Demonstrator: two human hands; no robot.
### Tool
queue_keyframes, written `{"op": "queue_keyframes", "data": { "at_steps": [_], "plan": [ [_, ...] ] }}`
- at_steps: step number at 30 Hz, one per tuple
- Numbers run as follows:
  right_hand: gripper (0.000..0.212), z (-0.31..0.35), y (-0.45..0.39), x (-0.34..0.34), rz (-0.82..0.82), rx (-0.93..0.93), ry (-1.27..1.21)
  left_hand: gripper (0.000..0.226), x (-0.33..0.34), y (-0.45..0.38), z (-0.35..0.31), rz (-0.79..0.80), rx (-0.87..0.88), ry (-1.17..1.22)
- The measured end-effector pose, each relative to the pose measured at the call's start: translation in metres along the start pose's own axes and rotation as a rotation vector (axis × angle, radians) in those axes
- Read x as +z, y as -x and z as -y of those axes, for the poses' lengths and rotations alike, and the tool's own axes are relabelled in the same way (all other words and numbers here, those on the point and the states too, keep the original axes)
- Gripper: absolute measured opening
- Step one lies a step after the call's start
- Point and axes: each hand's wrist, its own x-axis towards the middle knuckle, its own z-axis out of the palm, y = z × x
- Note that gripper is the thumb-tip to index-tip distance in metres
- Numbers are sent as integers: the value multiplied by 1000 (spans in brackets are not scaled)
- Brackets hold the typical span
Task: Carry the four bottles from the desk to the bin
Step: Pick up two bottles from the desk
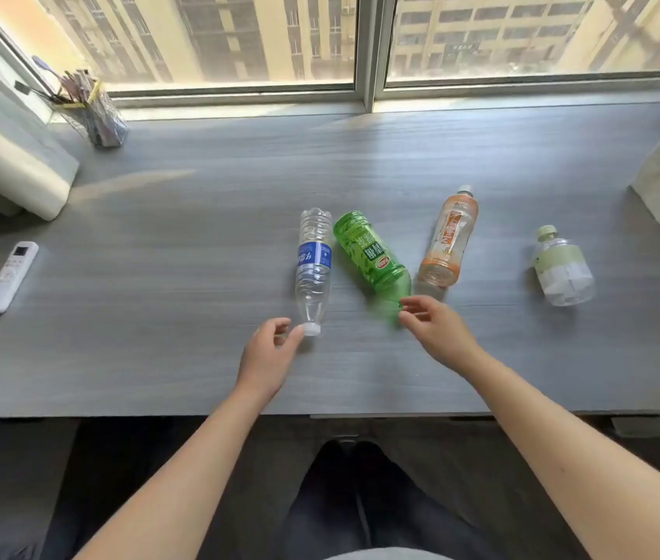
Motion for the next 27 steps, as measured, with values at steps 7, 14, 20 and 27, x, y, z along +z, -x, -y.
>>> {"op": "queue_keyframes", "data": {
  "at_steps": [7, 14, 20, 27],
  "plan": [
    [51, 25, -70, 11, -114, -114, 241, 82, 30, -63, -33, -69, -11, -117],
    [78, 17, -109, 27, -115, -88, 526, 94, 56, -98, -34, -134, -65, -215],
    [84, 15, -120, 26, -138, -42, 584, 70, 61, -100, -30, -163, -104, -123],
    [76, 17, -121, 24, -88, -13, 521, 58, 48, -83, -26, -191, -129, 30]
  ]
}}
